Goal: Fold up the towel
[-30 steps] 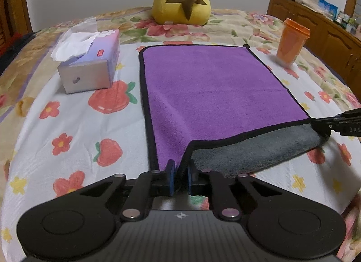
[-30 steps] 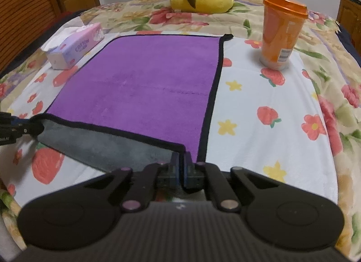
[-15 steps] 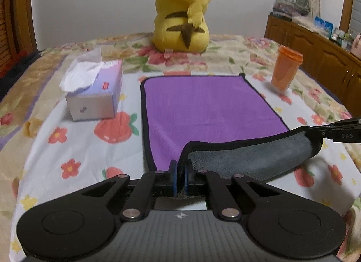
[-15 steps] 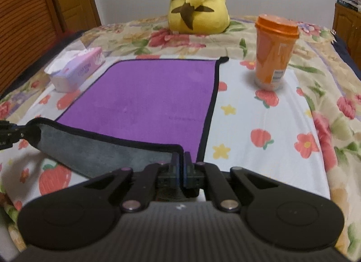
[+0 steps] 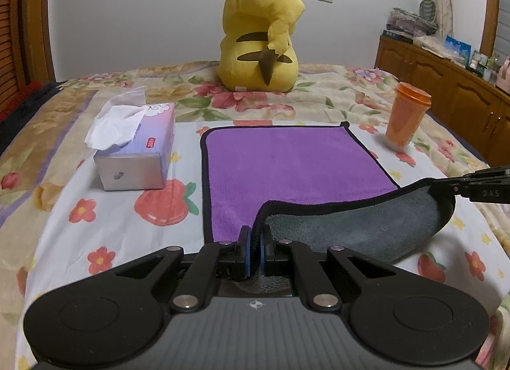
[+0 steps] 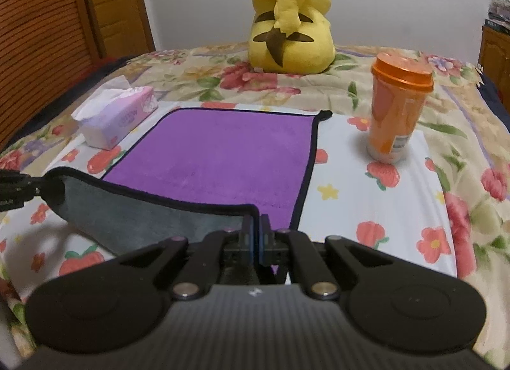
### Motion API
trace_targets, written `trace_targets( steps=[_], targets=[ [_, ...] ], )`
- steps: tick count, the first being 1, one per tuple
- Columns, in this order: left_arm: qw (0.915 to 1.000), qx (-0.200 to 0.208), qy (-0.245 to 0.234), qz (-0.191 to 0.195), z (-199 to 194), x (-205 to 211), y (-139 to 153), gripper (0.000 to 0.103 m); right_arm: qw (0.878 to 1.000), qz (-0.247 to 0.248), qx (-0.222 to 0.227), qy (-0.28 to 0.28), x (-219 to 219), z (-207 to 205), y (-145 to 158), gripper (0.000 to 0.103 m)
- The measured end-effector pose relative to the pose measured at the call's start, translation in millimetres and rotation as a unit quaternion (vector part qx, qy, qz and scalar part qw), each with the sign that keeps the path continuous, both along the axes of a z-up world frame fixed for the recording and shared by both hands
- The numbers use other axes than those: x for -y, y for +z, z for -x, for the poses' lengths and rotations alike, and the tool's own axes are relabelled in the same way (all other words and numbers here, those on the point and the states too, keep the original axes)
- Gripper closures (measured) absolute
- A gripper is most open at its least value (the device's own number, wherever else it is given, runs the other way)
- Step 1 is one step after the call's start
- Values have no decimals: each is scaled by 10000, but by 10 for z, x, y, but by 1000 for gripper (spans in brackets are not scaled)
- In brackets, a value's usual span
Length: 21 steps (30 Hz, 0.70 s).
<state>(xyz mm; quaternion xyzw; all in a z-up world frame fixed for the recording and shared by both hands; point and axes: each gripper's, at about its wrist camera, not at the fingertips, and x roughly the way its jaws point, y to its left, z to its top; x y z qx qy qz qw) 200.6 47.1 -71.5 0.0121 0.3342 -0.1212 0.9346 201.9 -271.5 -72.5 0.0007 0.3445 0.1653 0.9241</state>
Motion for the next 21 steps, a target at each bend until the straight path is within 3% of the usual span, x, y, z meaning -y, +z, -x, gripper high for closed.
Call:
trace_targets(
  steps=[21],
  targets=[
    [9993, 370, -6, 66, -64, 28, 209, 95, 9993, 57, 343, 166, -19, -81, 99, 99]
  ],
)
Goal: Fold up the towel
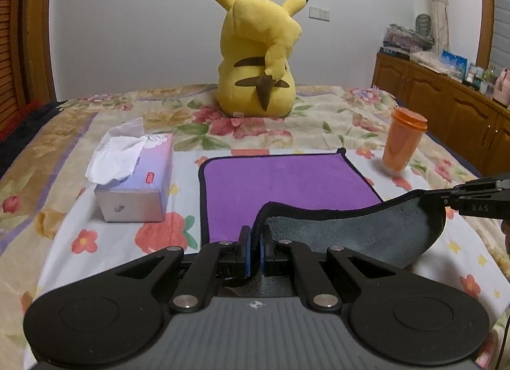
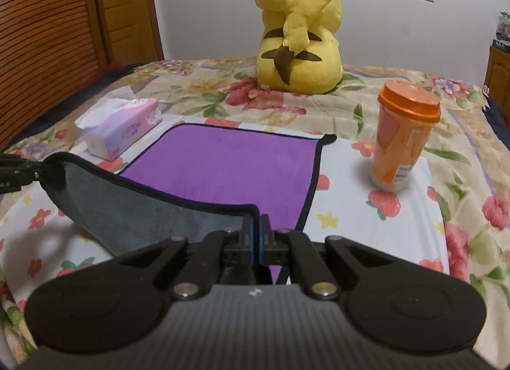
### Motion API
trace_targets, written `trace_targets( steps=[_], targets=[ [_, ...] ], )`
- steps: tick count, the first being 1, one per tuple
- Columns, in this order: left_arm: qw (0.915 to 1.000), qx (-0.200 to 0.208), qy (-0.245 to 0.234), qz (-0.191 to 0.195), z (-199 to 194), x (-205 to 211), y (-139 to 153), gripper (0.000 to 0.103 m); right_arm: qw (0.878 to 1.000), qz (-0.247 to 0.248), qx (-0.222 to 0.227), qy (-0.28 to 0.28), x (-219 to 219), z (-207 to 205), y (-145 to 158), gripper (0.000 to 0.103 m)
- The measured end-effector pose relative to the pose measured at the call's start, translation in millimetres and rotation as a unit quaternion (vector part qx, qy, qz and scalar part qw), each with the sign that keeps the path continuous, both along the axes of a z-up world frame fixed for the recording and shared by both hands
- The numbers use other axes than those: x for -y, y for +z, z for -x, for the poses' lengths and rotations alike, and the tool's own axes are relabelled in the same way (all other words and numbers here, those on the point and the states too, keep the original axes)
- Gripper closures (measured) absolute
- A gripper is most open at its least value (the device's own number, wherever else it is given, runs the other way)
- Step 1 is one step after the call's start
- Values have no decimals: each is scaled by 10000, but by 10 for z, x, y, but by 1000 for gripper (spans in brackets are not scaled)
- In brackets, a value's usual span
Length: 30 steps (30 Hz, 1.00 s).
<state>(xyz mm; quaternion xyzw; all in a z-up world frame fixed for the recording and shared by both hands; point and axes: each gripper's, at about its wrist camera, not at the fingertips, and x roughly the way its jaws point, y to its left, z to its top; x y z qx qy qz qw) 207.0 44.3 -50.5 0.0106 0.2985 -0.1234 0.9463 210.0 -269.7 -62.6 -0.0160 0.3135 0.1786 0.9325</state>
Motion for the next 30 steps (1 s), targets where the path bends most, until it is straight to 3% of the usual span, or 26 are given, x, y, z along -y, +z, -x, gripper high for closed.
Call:
trace_targets(
  steps=[30],
  targets=[
    [9993, 28, -184, -324, -410, 112, -93, 95, 9995, 196, 213, 140, 47, -305, -143, 99]
  ],
)
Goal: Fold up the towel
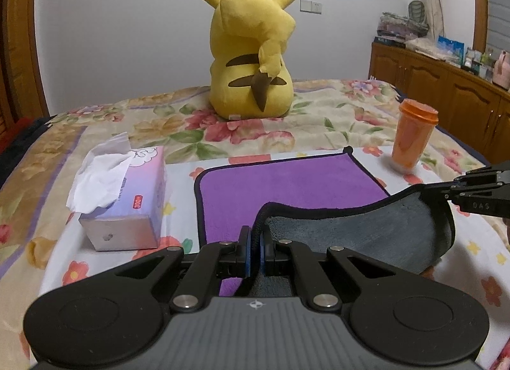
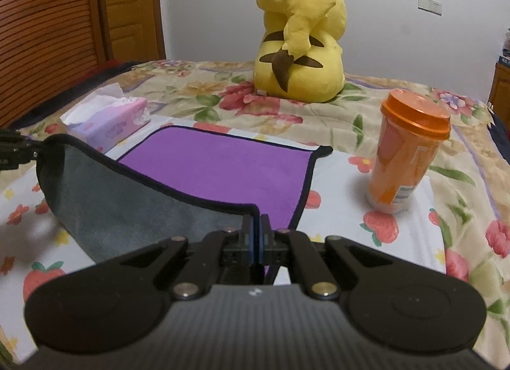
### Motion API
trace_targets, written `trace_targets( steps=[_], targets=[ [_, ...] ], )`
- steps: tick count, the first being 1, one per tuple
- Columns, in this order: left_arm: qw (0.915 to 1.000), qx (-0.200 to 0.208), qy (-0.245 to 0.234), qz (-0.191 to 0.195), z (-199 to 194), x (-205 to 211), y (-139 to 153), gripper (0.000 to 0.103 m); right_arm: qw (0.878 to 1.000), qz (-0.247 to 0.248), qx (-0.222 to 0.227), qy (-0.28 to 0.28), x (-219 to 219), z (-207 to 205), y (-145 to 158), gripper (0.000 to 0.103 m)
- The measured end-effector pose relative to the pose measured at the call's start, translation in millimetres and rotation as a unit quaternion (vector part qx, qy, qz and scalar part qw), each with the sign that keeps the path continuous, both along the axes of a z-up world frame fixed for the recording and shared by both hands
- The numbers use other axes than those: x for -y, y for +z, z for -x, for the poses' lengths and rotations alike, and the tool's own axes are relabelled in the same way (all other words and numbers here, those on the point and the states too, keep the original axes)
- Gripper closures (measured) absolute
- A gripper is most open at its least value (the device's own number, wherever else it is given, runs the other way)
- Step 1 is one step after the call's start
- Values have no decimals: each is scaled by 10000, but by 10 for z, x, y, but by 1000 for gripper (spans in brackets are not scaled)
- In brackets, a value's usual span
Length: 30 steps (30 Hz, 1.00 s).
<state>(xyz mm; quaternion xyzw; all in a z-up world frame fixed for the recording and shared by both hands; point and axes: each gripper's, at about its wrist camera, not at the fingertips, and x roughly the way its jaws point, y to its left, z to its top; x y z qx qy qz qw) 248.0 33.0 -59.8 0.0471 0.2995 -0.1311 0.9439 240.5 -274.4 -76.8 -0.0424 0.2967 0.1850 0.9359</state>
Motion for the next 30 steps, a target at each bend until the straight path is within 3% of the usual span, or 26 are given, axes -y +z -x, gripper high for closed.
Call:
trace_targets(
  steps=[14, 30],
  targets=[
    [10000, -21, -40, 2, -251, 36, -52, 95, 10000, 12, 85, -25, 6, -190, -33, 99],
    [9995, 237, 150, 162, -418, 21, 186, 95, 9988, -204, 447, 5, -11, -257, 278, 99]
  ],
)
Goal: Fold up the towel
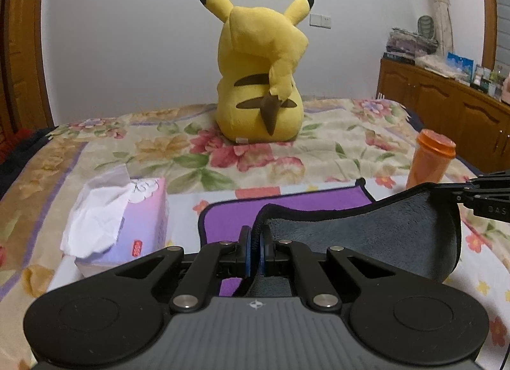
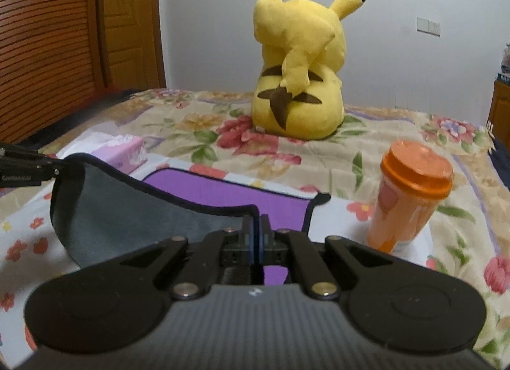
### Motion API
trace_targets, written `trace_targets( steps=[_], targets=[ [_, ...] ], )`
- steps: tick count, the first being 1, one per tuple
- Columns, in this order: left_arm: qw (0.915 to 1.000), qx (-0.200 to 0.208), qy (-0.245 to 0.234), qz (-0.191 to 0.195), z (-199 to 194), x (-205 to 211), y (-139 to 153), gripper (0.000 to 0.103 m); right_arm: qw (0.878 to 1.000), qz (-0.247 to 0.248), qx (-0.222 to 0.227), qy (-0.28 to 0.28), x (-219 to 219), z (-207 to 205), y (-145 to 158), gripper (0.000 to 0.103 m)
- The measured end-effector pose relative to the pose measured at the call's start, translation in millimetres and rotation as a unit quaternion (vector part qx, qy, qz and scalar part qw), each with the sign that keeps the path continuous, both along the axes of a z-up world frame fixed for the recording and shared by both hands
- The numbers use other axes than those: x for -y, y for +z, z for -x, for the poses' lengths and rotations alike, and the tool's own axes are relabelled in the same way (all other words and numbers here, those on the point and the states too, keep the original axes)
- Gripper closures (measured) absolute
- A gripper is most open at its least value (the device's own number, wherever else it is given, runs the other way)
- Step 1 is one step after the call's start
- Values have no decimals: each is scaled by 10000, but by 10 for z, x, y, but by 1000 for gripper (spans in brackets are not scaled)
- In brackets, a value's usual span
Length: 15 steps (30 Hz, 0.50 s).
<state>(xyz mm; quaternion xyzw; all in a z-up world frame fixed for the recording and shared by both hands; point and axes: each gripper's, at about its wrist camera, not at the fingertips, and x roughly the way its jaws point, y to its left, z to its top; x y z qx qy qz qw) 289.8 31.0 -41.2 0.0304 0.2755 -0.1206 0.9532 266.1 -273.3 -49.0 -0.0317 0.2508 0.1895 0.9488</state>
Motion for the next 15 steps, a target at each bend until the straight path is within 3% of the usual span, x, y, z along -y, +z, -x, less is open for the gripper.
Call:
trace_targets(
  steps=[11, 15],
  targets=[
    [9997, 135, -42, 177, -176, 20, 214, 95, 9996, 94, 249, 82, -43, -106, 232, 100],
    [9997, 236, -69, -11, -252, 55, 266, 95, 9993, 47, 368, 48, -45, -157, 257, 100]
  ],
)
